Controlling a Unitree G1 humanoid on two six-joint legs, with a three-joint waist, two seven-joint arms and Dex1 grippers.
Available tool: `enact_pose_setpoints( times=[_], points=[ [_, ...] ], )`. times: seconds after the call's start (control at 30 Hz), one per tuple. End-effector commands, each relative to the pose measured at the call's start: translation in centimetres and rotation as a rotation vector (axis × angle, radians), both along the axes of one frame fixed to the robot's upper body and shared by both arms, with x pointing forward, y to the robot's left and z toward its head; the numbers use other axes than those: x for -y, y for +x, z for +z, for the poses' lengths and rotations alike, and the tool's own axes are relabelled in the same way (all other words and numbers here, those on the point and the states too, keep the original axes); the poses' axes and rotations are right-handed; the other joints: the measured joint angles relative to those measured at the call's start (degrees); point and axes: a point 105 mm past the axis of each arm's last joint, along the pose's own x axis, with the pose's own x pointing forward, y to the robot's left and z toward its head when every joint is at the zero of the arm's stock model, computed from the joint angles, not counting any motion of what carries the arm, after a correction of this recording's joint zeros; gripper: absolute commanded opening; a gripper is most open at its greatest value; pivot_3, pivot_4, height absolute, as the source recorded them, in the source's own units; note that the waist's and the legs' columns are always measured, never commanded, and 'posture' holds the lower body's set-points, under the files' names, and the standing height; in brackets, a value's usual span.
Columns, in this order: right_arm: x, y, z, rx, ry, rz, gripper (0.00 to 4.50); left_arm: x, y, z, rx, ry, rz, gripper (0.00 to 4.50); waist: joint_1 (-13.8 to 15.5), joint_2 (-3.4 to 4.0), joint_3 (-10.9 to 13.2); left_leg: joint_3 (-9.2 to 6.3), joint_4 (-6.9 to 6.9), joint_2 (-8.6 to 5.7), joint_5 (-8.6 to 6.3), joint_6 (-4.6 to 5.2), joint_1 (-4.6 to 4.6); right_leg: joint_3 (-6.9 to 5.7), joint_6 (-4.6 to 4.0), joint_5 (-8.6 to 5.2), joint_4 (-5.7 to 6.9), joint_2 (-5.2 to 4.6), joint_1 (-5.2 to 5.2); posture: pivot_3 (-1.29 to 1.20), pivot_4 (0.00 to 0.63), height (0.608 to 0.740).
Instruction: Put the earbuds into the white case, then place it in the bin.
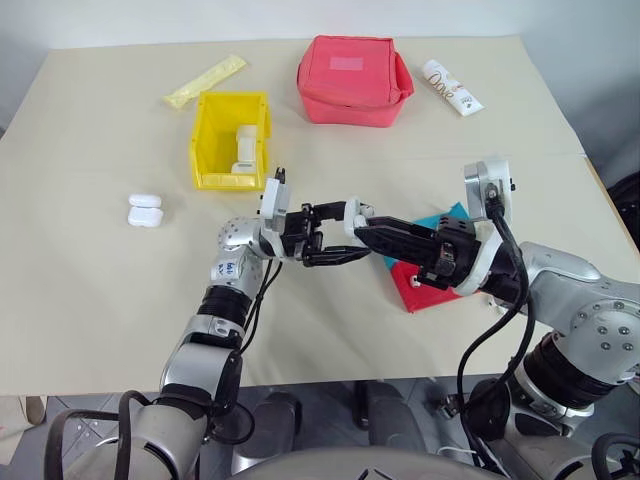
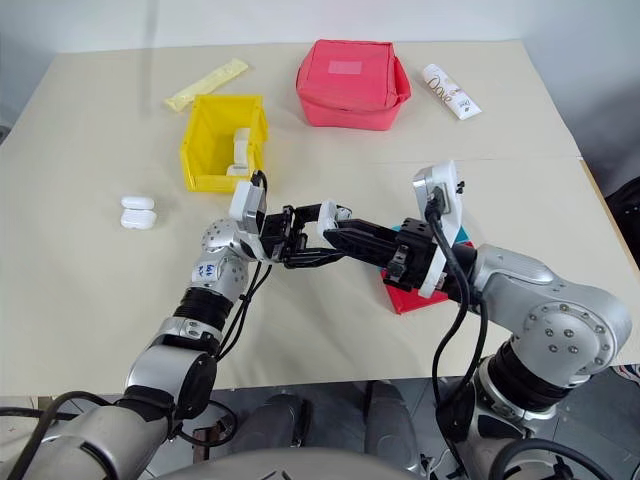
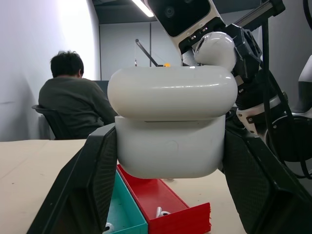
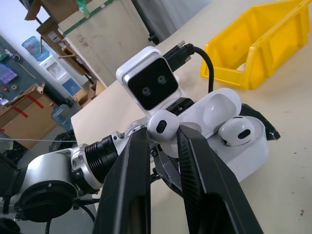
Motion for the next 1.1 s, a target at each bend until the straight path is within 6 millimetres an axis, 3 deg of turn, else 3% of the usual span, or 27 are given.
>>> enact_pose_setpoints(
  times=[0.03,0.5,0.87,1.1],
  points=[
    [0.1,-0.4,0.3,0.021,-0.012,-0.004,0.45,-0.2,-0.4,0.9,0.073,-0.01,-0.046,2.79,0.0,0.0,0.0,0.0,0.0,0.0,0.0,0.0,0.0,0.0,0.0,0.0,0.0,0.0,0.0,0.0,0.15,0.74],
    [0.9,-0.1,-0.7,-0.044,-0.037,-0.036,0.45,0.1,-0.2,1.2,0.086,-0.044,-0.028,2.79,0.0,0.0,0.0,0.02,-0.01,0.0,0.0,0.02,-0.01,0.02,0.0,0.0,0.0,0.0,0.0,0.0,0.15,0.74],
    [1.6,1.8,-3.5,-0.214,-0.16,-0.119,0.45,0.5,-0.9,1.6,0.138,-0.075,-0.051,2.79,0.0,0.0,0.0,0.02,-0.01,0.0,0.01,0.03,0.0,0.02,0.0,0.0,-0.01,-0.01,0.0,0.0,0.15,0.74],
    [1.6,2.7,-3.7,-0.238,-0.156,-0.184,0.45,0.5,-1.0,1.8,0.162,-0.096,-0.035,2.79,0.0,0.0,0.0,0.01,-0.02,0.01,0.01,0.03,-0.02,0.02,0.0,0.0,-0.03,-0.02,0.0,0.0,0.15,0.74]
  ],
)
